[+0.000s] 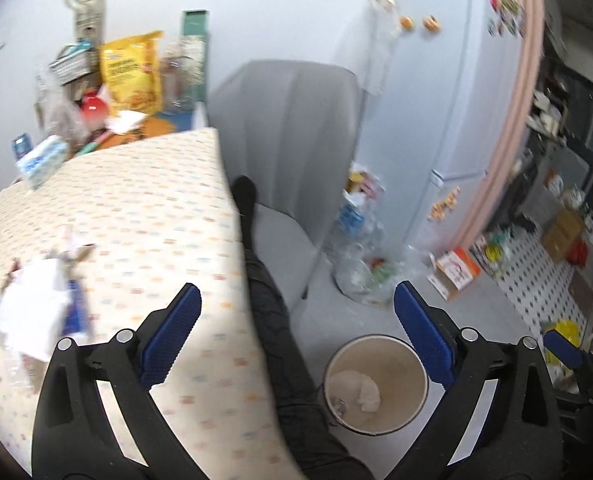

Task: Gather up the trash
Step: 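Move both tools back over the remaining trash on the table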

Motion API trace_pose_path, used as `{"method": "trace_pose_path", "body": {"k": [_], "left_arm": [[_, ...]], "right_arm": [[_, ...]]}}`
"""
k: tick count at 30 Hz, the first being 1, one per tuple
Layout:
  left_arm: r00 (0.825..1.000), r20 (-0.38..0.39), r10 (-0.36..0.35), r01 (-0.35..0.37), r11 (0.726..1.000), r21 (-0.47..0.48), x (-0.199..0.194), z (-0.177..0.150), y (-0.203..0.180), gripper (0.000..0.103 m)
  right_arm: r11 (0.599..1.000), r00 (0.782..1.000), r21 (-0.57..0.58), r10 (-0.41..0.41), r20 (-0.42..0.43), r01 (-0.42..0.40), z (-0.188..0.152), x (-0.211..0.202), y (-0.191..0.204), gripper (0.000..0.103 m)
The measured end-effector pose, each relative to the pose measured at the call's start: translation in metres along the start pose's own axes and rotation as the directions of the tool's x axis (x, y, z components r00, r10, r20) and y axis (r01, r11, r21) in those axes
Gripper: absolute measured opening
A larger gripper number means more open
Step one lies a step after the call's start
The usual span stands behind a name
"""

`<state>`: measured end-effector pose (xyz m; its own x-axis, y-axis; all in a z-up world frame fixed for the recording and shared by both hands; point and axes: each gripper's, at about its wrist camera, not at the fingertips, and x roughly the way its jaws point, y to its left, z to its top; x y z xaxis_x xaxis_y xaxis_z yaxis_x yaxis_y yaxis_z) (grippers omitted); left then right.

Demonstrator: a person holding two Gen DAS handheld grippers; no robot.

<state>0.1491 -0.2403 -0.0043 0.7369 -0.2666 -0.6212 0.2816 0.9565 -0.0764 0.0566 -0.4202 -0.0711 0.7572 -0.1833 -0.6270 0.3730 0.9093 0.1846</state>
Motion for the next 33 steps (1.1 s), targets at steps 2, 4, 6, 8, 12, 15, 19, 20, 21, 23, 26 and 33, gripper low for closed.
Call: {"method": "trace_pose_path", "body": {"k": [2,4,6,8,12,15,19,20,21,23,26,33], "left_arm": [[0.999,0.023,0.023,-0.022,0.999,-0.024,-0.014,-0.001,0.019,0.097],[0.998,0.041,0.041,-0.039,0.998,-0.055,-0.029,-0.003,0.04,0.097],[0.997,0.05,0.055,-0.051,0.995,-0.081,-0.041,-0.005,0.057,0.097],[0.996,0.058,0.069,-0.062,0.991,-0.115,-0.054,-0.009,0.078,0.097],[0.99,0.079,0.115,-0.1,0.981,-0.167,-0.08,-0.017,0.113,0.097],[0.985,0.093,0.144,-0.123,0.972,-0.199,-0.097,-0.024,0.137,0.097],[0.979,0.107,0.174,-0.146,0.962,-0.231,-0.116,-0.032,0.16,0.097],[0.977,0.111,0.181,-0.151,0.959,-0.239,-0.12,-0.034,0.166,0.097],[0.976,0.114,0.187,-0.155,0.957,-0.244,-0.124,-0.036,0.169,0.097],[0.972,0.116,0.203,-0.168,0.952,-0.257,-0.131,-0.04,0.179,0.097],[0.968,0.113,0.225,-0.187,0.943,-0.276,-0.139,-0.047,0.194,0.097],[0.955,0.091,0.283,-0.239,0.913,-0.331,-0.154,-0.063,0.234,0.097]], "right_arm": [[1.0,1.0,-0.026,0.016,0.013,-0.016,0.001,-0.008,0.02,0.095],[0.998,0.999,-0.051,0.036,0.026,-0.034,0.001,-0.018,0.04,0.095],[0.996,0.998,-0.079,0.055,0.043,-0.052,0.001,-0.028,0.059,0.095],[0.993,0.996,-0.105,0.068,0.05,-0.062,-0.001,-0.036,0.075,0.095],[0.984,0.994,-0.15,0.101,0.051,-0.092,-0.005,-0.053,0.107,0.095],[0.978,0.99,-0.177,0.126,0.061,-0.113,-0.007,-0.065,0.126,0.095],[0.967,0.986,-0.212,0.158,0.062,-0.141,-0.01,-0.08,0.15,0.095],[0.964,0.984,-0.221,0.166,0.061,-0.149,-0.012,-0.083,0.155,0.095],[0.96,0.983,-0.231,0.175,0.06,-0.157,-0.013,-0.087,0.161,0.095],[0.955,0.98,-0.242,0.189,0.056,-0.17,-0.015,-0.091,0.169,0.095],[0.948,0.977,-0.256,0.208,0.045,-0.19,-0.016,-0.091,0.18,0.095],[0.921,0.964,-0.3,0.264,0.015,-0.248,-0.023,-0.089,0.217,0.095]]}}
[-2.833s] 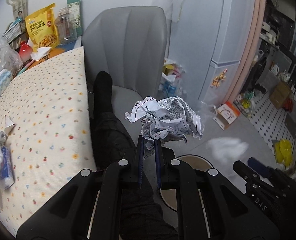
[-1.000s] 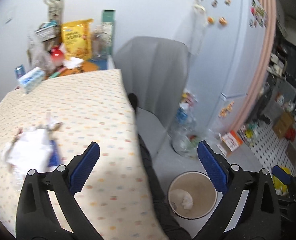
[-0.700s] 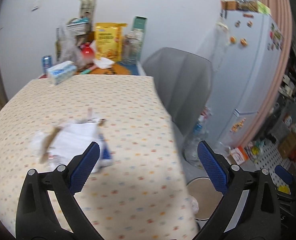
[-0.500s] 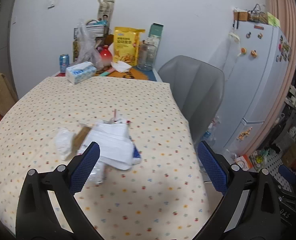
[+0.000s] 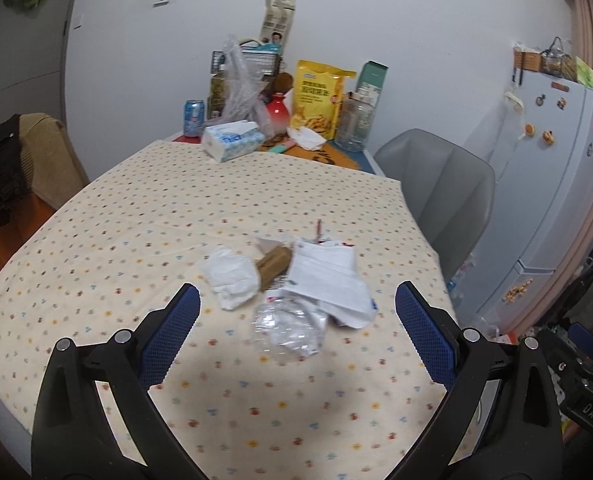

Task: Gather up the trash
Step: 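Move both tools back over the remaining trash on the table, then grasp the white tissue with the left gripper while the right gripper grasps the white paper bag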

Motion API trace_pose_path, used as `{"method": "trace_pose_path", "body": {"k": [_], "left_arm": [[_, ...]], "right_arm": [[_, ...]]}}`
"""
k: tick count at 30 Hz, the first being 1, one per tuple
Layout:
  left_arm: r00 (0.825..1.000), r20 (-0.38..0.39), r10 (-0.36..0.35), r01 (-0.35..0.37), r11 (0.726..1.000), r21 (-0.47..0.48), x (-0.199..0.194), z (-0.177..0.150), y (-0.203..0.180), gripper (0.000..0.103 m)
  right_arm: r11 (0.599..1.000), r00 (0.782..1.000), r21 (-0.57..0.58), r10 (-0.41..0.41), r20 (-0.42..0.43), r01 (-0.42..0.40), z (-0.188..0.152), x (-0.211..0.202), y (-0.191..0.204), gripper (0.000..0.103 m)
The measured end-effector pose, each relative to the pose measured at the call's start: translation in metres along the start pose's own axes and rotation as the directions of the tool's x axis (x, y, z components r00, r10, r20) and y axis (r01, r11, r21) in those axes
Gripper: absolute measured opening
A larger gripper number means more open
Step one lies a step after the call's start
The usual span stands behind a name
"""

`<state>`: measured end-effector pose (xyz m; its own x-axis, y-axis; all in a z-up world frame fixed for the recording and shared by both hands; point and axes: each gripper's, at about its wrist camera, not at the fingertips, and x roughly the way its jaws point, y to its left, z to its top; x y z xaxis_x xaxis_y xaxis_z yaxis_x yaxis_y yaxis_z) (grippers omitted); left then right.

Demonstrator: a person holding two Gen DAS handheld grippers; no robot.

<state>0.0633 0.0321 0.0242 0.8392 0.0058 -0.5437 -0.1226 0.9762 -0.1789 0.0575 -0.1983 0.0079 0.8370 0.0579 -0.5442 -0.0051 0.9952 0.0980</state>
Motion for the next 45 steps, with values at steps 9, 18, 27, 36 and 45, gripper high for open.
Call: {"method": "trace_pose_path", "body": {"k": [9,18,27,36,45], "left_arm": [[0.998,-0.016,0.061,-0.062,0.996,-0.065,0.004,-0.011,0.057,0.097],[0.996,-0.059,0.069,-0.075,0.992,-0.105,0.026,-0.024,0.09,0.092],[0.995,-0.098,0.032,-0.038,0.997,-0.06,0.061,-0.013,0.068,0.081],[0.988,-0.145,0.055,-0.06,0.998,-0.032,0.1,-0.005,0.052,0.067],[0.983,-0.183,0.033,-0.047,0.996,-0.075,0.13,-0.009,0.061,0.041]], "right_arm": [[0.997,0.997,-0.056,0.058,-0.053,-0.061,-0.009,0.023,0.045,0.095],[0.992,0.987,-0.081,0.081,-0.141,-0.093,-0.022,0.053,0.068,0.085],[0.993,0.981,-0.056,0.088,-0.174,-0.099,-0.02,0.072,0.067,0.082],[0.992,0.976,-0.058,0.098,-0.196,-0.111,-0.016,0.092,0.073,0.081],[0.991,0.972,-0.068,0.099,-0.214,-0.116,-0.009,0.114,0.085,0.081]]}}
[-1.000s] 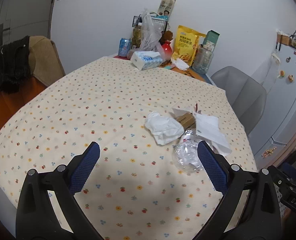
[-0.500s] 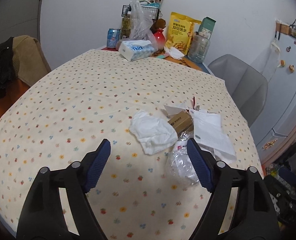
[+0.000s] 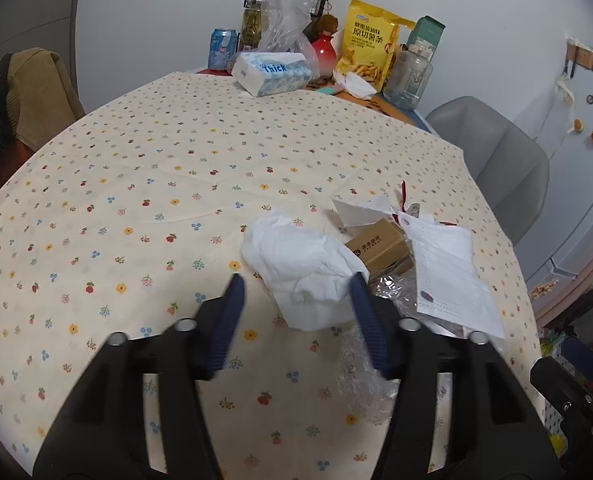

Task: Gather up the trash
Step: 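Grasp the white tissue with the left gripper while the right gripper grasps the white paper bag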

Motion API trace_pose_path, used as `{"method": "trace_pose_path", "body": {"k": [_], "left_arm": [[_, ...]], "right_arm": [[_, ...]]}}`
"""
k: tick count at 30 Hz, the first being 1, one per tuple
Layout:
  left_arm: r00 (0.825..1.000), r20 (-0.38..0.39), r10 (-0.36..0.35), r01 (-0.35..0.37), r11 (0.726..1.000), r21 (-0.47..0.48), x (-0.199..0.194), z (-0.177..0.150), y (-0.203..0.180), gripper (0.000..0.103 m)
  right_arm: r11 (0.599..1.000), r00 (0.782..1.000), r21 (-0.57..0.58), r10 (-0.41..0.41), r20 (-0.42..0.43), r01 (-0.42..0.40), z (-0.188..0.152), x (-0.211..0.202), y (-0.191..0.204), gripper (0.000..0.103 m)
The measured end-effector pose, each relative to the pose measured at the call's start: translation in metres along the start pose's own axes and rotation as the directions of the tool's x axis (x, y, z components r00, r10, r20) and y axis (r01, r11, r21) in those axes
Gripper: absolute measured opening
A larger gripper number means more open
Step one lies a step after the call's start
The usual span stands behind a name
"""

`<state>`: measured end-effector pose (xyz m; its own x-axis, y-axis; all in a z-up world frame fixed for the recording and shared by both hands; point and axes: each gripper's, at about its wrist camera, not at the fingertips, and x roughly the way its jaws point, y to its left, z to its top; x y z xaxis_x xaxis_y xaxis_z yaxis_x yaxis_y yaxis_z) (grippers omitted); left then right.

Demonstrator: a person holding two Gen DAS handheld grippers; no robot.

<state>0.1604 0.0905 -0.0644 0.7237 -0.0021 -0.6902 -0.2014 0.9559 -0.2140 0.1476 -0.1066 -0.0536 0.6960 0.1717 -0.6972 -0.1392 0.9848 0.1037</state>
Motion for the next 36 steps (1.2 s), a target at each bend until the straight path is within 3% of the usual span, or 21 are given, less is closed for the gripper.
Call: {"method": "trace_pose_path", "body": {"k": [1,3,4,16,30,32,33,35,36], "left_arm": [[1.0,-0.015,-0.008,0.008,1.0,-0.007,0.004,0.0,0.001,0.033],[0.999,-0.042,-0.01,0.01,1.0,-0.021,0.009,-0.001,0.006,0.005],[0.999,-0.048,-0.005,0.004,1.0,-0.026,0.009,-0.002,0.008,0.003],[0.999,0.046,0.003,0.0,0.998,-0.066,-0.034,0.0,0.04,0.002],[0.999,0.043,0.011,-0.008,0.997,-0.081,-0.027,0.002,0.047,0.002],[0.999,0.038,0.009,-0.006,0.997,-0.078,-0.024,0.003,0.045,0.002],[0.999,0.038,0.009,-0.006,0.997,-0.076,-0.023,0.003,0.044,0.002],[0.999,0.034,0.004,-0.002,0.997,-0.072,-0.021,0.003,0.042,0.002],[0.999,0.033,0.003,-0.001,0.997,-0.071,-0.02,0.004,0.041,0.002]], "right_arm": [[1.0,1.0,-0.003,0.001,-0.005,-0.001,0.001,0.002,0.002,0.081],[1.0,1.0,-0.012,0.0,-0.007,0.0,0.002,0.005,0.006,0.081],[1.0,1.0,-0.017,-0.001,-0.006,0.001,0.002,0.005,0.008,0.081],[0.998,1.0,-0.068,0.005,-0.004,-0.005,0.007,0.013,0.042,0.079],[0.989,0.999,-0.143,0.027,-0.026,-0.031,0.024,0.047,0.075,0.079],[0.99,0.998,-0.133,0.033,-0.046,-0.039,0.024,0.053,0.073,0.074],[0.992,0.997,-0.121,0.04,-0.06,-0.047,0.023,0.056,0.071,0.067],[0.993,0.994,-0.088,0.075,-0.074,-0.081,0.023,0.058,0.064,0.05],[0.993,0.994,-0.083,0.078,-0.078,-0.085,0.023,0.057,0.063,0.033]]}}
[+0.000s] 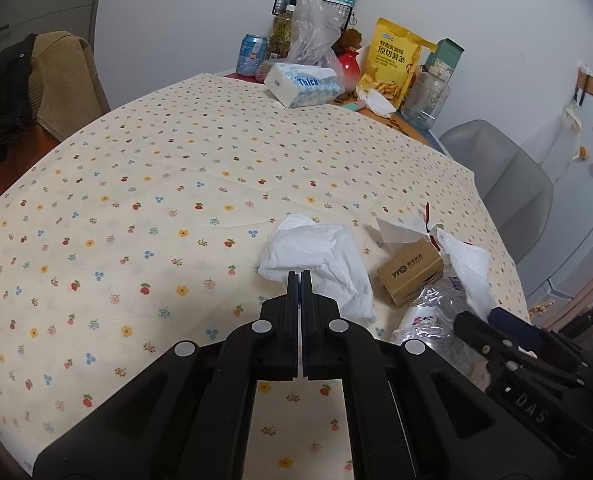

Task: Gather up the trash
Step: 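Grasp the white tissue with the left gripper while the right gripper grasps the white paper bag, then carry the tissue and paper bag in both grippers over the floor bin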

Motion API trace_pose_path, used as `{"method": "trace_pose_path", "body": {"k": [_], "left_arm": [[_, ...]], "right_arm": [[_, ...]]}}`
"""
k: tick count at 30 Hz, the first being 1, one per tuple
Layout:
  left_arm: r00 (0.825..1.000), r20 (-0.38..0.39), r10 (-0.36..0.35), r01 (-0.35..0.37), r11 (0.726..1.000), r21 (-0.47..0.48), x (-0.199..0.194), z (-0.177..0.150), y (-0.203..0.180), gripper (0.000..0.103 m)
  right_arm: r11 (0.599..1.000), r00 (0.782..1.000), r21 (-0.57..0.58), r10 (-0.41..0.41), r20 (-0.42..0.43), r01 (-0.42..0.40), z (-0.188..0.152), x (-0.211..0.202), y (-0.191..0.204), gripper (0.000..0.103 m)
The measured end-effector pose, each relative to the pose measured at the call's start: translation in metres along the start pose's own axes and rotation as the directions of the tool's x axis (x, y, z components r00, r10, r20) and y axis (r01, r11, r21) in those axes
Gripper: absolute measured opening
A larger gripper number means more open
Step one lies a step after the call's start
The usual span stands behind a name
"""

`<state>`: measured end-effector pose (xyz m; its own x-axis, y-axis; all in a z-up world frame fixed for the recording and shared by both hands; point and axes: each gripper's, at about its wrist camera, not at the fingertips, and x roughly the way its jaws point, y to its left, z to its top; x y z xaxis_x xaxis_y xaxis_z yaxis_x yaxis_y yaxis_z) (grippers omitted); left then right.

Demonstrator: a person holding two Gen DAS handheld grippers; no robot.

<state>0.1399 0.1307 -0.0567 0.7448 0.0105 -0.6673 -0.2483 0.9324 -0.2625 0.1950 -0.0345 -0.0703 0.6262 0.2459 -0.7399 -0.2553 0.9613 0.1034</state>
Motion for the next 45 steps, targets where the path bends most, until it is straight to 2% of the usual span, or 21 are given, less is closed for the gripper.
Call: {"method": "trace_pose_path", "body": {"k": [1,2,3,4,6,21,31,45], "left_arm": [[1.0,-0.001,-0.002,0.002,1.0,0.002,0.0,0.0,-0.002,0.002],[1.0,-0.001,-0.004,0.004,1.0,0.004,0.0,0.0,-0.004,0.002],[1.0,0.0,-0.006,0.006,1.0,0.006,0.0,-0.001,-0.005,0.002],[1.0,0.002,-0.008,0.008,1.0,0.01,-0.002,-0.001,-0.007,0.002],[1.0,0.008,-0.01,0.01,1.0,0.016,-0.005,0.0,-0.01,0.002],[0.992,0.111,-0.056,0.049,0.997,0.064,-0.062,0.014,-0.047,0.002],[0.981,0.16,-0.114,0.094,0.987,0.127,-0.097,0.012,-0.094,0.002],[0.967,0.168,-0.191,0.152,0.963,0.223,-0.126,-0.008,-0.162,0.002]], "right_arm": [[1.0,1.0,0.001,0.003,-0.003,-0.003,0.0,-0.002,-0.001,0.022],[1.0,1.0,0.001,0.003,-0.002,-0.003,0.0,-0.003,-0.001,0.019],[1.0,1.0,0.0,0.007,0.002,-0.007,-0.001,-0.006,-0.001,0.011],[1.0,1.0,-0.006,0.01,0.006,-0.01,-0.002,-0.01,-0.001,0.006],[1.0,1.0,-0.014,0.017,0.014,-0.017,-0.003,-0.015,0.0,0.003],[0.999,0.99,0.019,0.026,0.139,-0.029,-0.003,-0.093,-0.028,0.003],[0.997,0.978,0.07,-0.001,0.208,-0.014,-0.01,-0.142,-0.058,0.003],[0.988,0.968,0.154,-0.043,0.248,0.004,-0.041,-0.188,-0.104,0.002]]}}
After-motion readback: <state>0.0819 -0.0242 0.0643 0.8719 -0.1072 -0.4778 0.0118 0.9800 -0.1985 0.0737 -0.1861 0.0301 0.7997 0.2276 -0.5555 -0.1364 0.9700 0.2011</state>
